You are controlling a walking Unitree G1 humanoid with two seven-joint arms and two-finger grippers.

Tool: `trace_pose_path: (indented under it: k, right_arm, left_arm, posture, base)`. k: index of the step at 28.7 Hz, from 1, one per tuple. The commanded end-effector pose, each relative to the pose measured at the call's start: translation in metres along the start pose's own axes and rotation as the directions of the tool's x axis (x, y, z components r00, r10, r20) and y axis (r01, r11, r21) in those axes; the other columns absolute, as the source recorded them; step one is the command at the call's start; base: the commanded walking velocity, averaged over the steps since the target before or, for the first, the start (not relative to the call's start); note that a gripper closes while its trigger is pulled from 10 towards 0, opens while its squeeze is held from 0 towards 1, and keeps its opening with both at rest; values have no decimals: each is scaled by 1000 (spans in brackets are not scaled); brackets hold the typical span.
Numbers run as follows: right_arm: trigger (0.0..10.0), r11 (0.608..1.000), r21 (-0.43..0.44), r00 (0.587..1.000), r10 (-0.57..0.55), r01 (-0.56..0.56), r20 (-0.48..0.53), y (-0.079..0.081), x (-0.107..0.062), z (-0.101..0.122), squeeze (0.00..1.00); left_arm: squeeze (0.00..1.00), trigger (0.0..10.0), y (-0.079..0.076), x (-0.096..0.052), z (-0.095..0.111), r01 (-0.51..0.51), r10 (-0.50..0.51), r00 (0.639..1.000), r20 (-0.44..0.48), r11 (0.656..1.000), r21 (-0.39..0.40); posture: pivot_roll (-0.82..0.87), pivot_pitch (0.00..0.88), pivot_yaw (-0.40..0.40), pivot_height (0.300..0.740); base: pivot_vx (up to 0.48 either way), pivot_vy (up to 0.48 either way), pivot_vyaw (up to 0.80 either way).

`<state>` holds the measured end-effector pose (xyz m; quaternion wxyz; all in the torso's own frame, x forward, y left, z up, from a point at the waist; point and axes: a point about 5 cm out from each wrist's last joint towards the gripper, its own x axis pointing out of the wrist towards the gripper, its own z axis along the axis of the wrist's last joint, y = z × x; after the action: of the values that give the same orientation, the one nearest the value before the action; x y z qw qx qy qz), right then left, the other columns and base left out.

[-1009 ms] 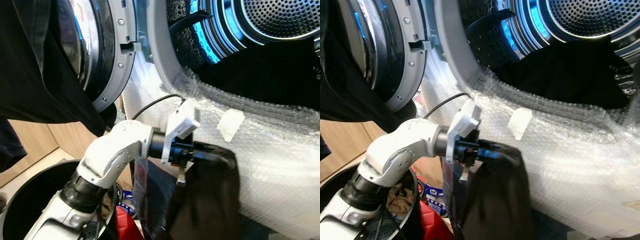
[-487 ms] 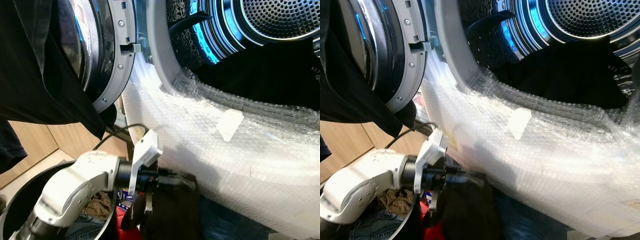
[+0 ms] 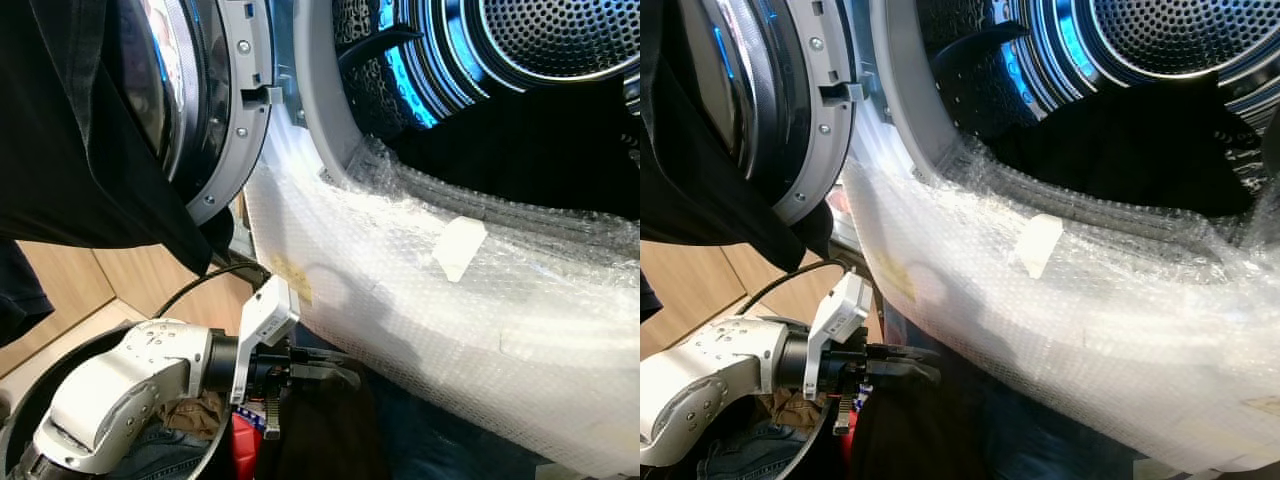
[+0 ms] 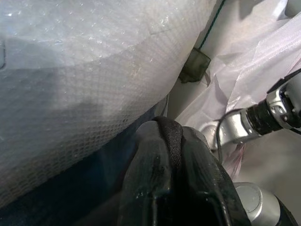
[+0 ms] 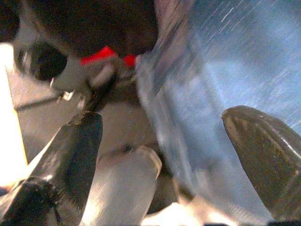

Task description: Clothes washing

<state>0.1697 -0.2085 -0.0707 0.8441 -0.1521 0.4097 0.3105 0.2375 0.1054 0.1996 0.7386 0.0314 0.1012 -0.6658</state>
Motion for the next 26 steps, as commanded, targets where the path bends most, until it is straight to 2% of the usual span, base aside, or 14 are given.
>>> trace_pose_path:
  k: [1,3,6,8,11,12,13,21,26]
  right_arm:
    - [10000,998,62,997,-36,31,75,-7,1,12,0]
    - [10000,991,122,989,-69,52,133,-14,2,23,0]
    - [10000,990,132,983,-64,41,172,-15,4,33,0]
    - [10000,992,124,979,-56,32,197,-15,6,39,0]
    - [10000,999,52,973,1,-13,229,-15,3,47,0]
    - [10000,999,52,973,1,-13,229,-15,3,47,0]
    - [10000,999,41,970,19,-30,240,-19,-1,47,1000]
    - [10000,996,-31,961,88,-82,262,-34,-23,41,1000]
    - [10000,979,-166,932,168,-119,321,-44,-40,65,1000]
  left_arm:
    - [0,0,-1,-1,4,9,-9,1000,3,1000,21]
    - [0,0,0,-1,6,11,-11,1000,2,1000,25]
    - [0,0,1,-2,6,6,-6,1000,-2,1000,28]
    - [0,0,3,-3,7,-2,2,1000,-1,1000,29]
    - [0,0,1,-3,9,10,-10,1000,7,1000,29]
    - [0,0,1,-3,9,10,-10,1000,7,1000,29]
    - [0,0,1,-4,8,3,-3,1000,1,1000,26]
    - [0,0,-1,-12,5,-29,29,1000,-1,1000,12]
    - [0,0,-2,-14,-2,-21,20,1000,-21,999,-24]
  posture:
    - [130,0,10,740]
    - [134,0,12,740]
    - [136,0,19,740]
    - [139,0,20,740]
    - [144,0,19,740]
    - [144,0,19,740]
    - [146,0,19,740]
    - [161,0,16,740]
    - [133,0,17,740]
  base:
    - [0,0,0]
    - [0,0,0]
    - [0,0,0]
    - [0,0,0]
    - [0,0,0]
    - [0,0,0]
    - [0,0,0]
    - [0,0,0]
    - [0,0,0]
